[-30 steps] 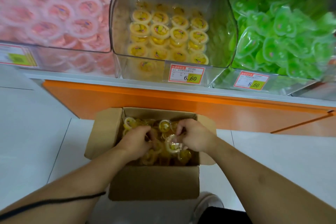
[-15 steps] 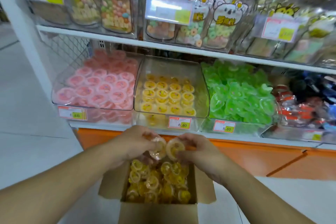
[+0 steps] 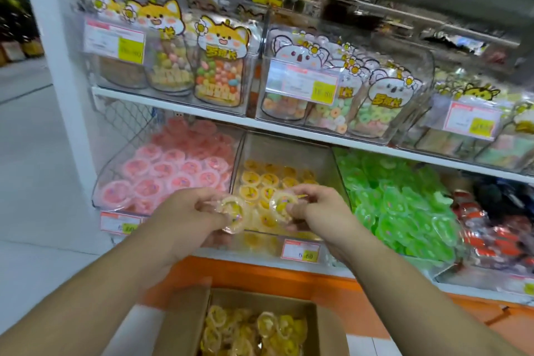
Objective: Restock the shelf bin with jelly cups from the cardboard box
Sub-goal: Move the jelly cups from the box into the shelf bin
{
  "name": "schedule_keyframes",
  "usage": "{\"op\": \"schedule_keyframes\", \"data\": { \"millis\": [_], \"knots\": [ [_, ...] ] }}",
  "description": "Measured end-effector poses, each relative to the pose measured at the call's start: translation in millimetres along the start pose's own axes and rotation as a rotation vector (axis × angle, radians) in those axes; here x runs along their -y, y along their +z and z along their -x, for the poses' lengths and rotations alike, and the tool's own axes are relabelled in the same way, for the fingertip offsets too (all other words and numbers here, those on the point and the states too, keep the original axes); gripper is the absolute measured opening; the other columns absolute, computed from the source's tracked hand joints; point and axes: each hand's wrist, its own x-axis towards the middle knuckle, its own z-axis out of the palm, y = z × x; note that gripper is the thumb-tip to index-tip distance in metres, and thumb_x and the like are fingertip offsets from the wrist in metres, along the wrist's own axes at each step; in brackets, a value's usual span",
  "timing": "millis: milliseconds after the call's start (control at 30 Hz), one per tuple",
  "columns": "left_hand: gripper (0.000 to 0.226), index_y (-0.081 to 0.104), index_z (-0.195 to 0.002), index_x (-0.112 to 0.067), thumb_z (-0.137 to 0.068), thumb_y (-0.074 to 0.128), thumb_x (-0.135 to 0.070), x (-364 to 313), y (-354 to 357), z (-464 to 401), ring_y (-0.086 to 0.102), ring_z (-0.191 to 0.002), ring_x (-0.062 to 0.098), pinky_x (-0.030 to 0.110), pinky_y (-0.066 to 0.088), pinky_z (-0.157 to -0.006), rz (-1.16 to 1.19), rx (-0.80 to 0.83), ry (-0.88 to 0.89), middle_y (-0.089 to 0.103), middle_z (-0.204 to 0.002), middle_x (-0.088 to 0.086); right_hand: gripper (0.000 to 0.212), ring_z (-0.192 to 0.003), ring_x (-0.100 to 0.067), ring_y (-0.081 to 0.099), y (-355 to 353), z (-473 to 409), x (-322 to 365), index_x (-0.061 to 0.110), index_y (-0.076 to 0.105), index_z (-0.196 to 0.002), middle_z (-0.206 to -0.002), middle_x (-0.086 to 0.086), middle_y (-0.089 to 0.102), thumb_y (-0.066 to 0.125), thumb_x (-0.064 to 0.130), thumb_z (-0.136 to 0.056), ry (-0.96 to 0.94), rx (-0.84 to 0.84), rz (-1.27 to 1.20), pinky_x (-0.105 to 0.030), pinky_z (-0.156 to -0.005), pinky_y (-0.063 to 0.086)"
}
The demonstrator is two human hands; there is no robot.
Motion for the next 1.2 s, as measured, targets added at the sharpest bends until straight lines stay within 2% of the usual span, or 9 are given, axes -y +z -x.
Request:
{"op": "schedule_keyframes", "data": {
  "millis": [100, 300, 433, 600, 733, 800, 900, 1000, 1200],
  "knots": [
    [0.031, 0.079, -0.101, -0.020, -0.089, 0.073, 0.008, -4, -13, -10, 0.078, -0.078, 0.036, 0.042, 0.065, -0.071, -0.039, -0.081, 0.020, 0.076, -0.102, 0.017, 0.023, -0.068, -0.036, 0.071, 24, -40, -8, 0.011, 0.073, -0.097, -0.080, -0.017, 0.071, 0.069, -0.010, -0.089, 0.072, 0.012, 0.132, -0.058, -0.080, 0.063],
    [0.030, 0.078, -0.107, -0.021, -0.087, 0.079, 0.001, -7, -26, -18, 0.078, -0.077, 0.034, 0.047, 0.065, -0.076, -0.099, -0.014, 0.018, 0.079, -0.092, 0.011, 0.018, -0.045, -0.020, 0.065, 59, -73, -26, 0.008, 0.068, -0.098, -0.061, -0.005, 0.067, 0.073, -0.008, -0.090, 0.185, 0.079, 0.222, -0.037, -0.053, 0.062],
    [0.030, 0.076, -0.105, -0.023, -0.089, 0.076, 0.002, -8, -29, -22, 0.078, -0.077, 0.029, 0.043, 0.064, -0.073, -0.129, -0.005, 0.024, 0.080, -0.088, 0.006, 0.020, -0.063, -0.034, 0.076, 68, -80, -26, 0.007, 0.060, -0.086, -0.086, -0.017, 0.073, 0.077, -0.005, -0.087, 0.225, 0.072, 0.205, -0.054, -0.074, 0.065],
    [0.030, 0.078, -0.098, -0.024, -0.089, 0.074, 0.004, -6, -27, -19, 0.078, -0.077, 0.027, 0.040, 0.064, -0.072, -0.170, 0.031, 0.013, 0.080, -0.085, 0.005, 0.019, -0.076, -0.037, 0.079, 70, -82, -24, 0.008, 0.063, -0.083, -0.075, -0.016, 0.077, 0.082, 0.012, -0.087, 0.241, 0.056, 0.310, -0.054, -0.075, 0.065],
    [0.026, 0.074, -0.104, -0.019, -0.089, 0.076, 0.002, -7, -22, -17, 0.078, -0.079, 0.033, 0.041, 0.064, -0.074, -0.122, 0.018, 0.002, 0.079, -0.084, 0.011, 0.032, -0.073, -0.027, 0.075, 61, -74, -19, 0.014, 0.068, -0.078, -0.074, -0.005, 0.076, 0.077, 0.043, -0.089, 0.080, 0.043, 0.696, -0.042, -0.069, 0.064],
    [0.023, 0.071, -0.105, -0.014, -0.088, 0.078, 0.000, -7, -18, -17, 0.078, -0.078, 0.033, 0.038, 0.064, -0.069, -0.082, 0.002, -0.006, 0.079, -0.083, 0.014, 0.025, -0.077, -0.022, 0.070, 50, -63, -13, 0.018, 0.070, -0.081, -0.080, 0.000, 0.074, 0.070, 0.040, -0.093, -0.058, -0.051, 0.793, -0.032, -0.065, 0.057],
    [0.027, 0.069, -0.107, -0.015, -0.085, 0.083, -0.007, -7, -7, -17, 0.078, -0.081, 0.035, 0.040, 0.065, -0.069, -0.050, -0.030, -0.002, 0.080, -0.083, 0.009, 0.016, -0.082, -0.026, 0.072, 32, -35, 0, 0.022, 0.075, -0.087, -0.089, -0.005, 0.075, 0.063, 0.017, -0.097, -0.200, -0.007, 0.424, -0.041, -0.072, 0.059],
    [0.028, 0.069, -0.107, -0.021, -0.085, 0.085, -0.015, -7, 6, -17, 0.078, -0.084, 0.032, 0.046, 0.065, -0.079, -0.079, -0.073, 0.025, 0.080, -0.084, 0.000, 0.014, -0.089, -0.034, 0.073, 16, -1, 13, 0.014, 0.077, -0.105, -0.103, -0.017, 0.072, 0.069, 0.006, -0.097, -0.271, 0.261, 0.036, -0.039, -0.064, 0.056],
    [0.017, 0.076, -0.106, -0.016, -0.089, 0.081, -0.017, -10, 34, -20, 0.077, -0.074, 0.015, 0.017, 0.056, -0.063, -0.062, -0.052, 0.104, 0.081, -0.085, -0.002, 0.017, -0.077, -0.038, 0.074, 4, -1, 5, 0.004, 0.075, -0.103, -0.098, -0.021, 0.070, 0.079, -0.003, -0.088, -0.240, 0.198, 0.010, -0.038, -0.065, 0.062]
  ]
}}
